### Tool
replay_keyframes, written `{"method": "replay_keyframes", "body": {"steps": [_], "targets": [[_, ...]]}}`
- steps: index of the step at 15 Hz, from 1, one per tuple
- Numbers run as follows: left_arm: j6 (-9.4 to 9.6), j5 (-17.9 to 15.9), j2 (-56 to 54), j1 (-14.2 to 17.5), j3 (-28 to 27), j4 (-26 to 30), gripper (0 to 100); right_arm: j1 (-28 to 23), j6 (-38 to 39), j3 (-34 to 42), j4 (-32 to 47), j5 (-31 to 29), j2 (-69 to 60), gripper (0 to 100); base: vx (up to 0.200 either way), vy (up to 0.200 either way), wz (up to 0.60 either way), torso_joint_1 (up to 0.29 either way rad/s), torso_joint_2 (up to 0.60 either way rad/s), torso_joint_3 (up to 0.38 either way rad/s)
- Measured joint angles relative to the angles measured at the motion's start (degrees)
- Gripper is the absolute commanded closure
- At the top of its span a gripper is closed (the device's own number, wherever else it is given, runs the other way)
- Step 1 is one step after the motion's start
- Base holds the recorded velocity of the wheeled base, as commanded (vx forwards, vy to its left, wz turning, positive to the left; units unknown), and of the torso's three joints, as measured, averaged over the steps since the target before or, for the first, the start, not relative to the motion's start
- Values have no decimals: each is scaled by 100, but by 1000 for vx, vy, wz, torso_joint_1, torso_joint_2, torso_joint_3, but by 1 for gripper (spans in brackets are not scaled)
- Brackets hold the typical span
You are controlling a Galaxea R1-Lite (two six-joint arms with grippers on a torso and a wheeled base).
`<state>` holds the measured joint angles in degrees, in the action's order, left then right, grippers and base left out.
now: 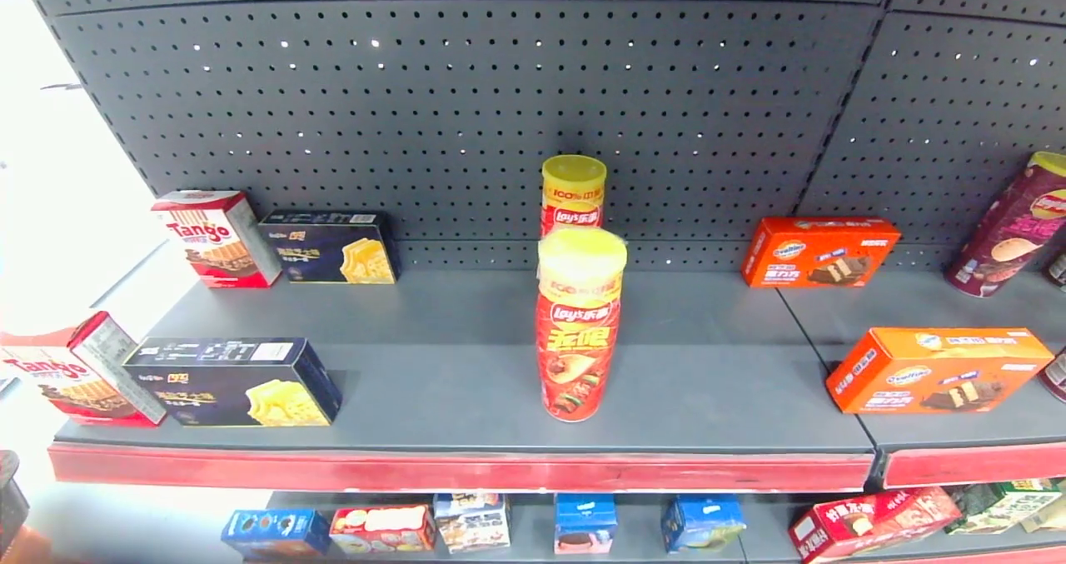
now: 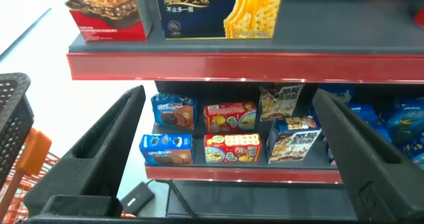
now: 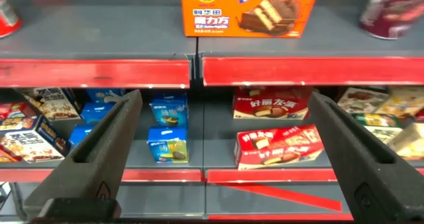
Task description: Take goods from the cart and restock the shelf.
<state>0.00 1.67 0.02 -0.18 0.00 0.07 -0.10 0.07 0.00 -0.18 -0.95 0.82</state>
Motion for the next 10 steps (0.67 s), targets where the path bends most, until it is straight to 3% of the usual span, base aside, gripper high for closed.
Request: {"method": "replay_keyframes", "body": {"steps": [10], "targets": [[5, -4, 0, 0, 0, 2, 0, 0, 2, 0, 5, 6, 4, 0, 0, 0, 0, 0, 0, 0]]}}
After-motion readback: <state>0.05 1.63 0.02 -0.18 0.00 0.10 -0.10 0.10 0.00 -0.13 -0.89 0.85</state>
